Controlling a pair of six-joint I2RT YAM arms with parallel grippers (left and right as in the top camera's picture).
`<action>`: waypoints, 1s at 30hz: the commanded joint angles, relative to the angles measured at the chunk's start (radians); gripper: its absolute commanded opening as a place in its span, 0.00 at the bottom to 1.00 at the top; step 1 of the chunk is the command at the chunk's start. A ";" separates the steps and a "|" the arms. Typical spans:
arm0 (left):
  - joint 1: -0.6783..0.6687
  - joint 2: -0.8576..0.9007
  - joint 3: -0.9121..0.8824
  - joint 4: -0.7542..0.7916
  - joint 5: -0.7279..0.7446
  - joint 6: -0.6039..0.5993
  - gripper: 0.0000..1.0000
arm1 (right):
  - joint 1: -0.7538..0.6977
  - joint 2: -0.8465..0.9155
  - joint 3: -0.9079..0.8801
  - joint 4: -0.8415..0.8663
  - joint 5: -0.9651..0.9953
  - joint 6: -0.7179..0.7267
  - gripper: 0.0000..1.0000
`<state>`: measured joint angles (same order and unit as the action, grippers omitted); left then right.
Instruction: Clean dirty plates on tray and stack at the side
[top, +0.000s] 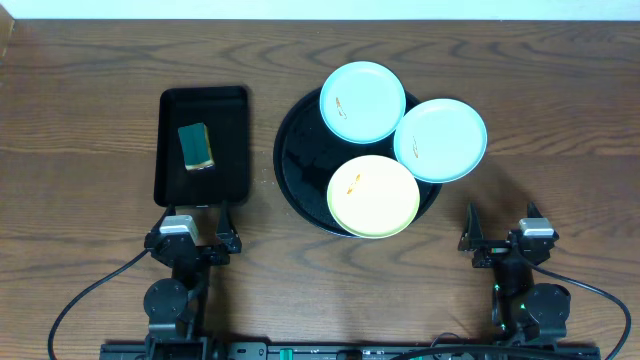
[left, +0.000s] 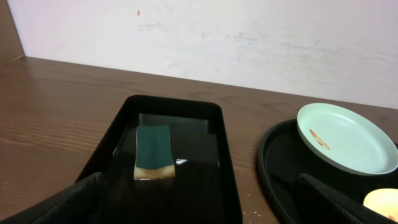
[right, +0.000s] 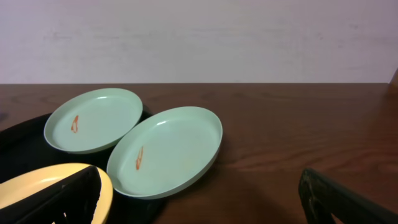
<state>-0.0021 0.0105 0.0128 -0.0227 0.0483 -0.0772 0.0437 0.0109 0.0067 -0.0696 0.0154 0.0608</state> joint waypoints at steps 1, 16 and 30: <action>0.002 -0.004 -0.009 -0.048 -0.027 0.013 0.95 | 0.009 -0.003 -0.001 -0.003 0.003 0.013 0.99; 0.002 -0.005 -0.009 -0.047 -0.027 0.013 0.95 | 0.009 -0.003 -0.001 -0.003 0.003 0.013 0.99; 0.001 0.332 0.610 -0.430 0.018 0.003 0.95 | 0.009 -0.003 -0.001 -0.003 0.003 0.013 0.99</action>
<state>-0.0021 0.1612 0.3496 -0.3653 0.0536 -0.1516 0.0437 0.0116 0.0067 -0.0677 0.0154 0.0608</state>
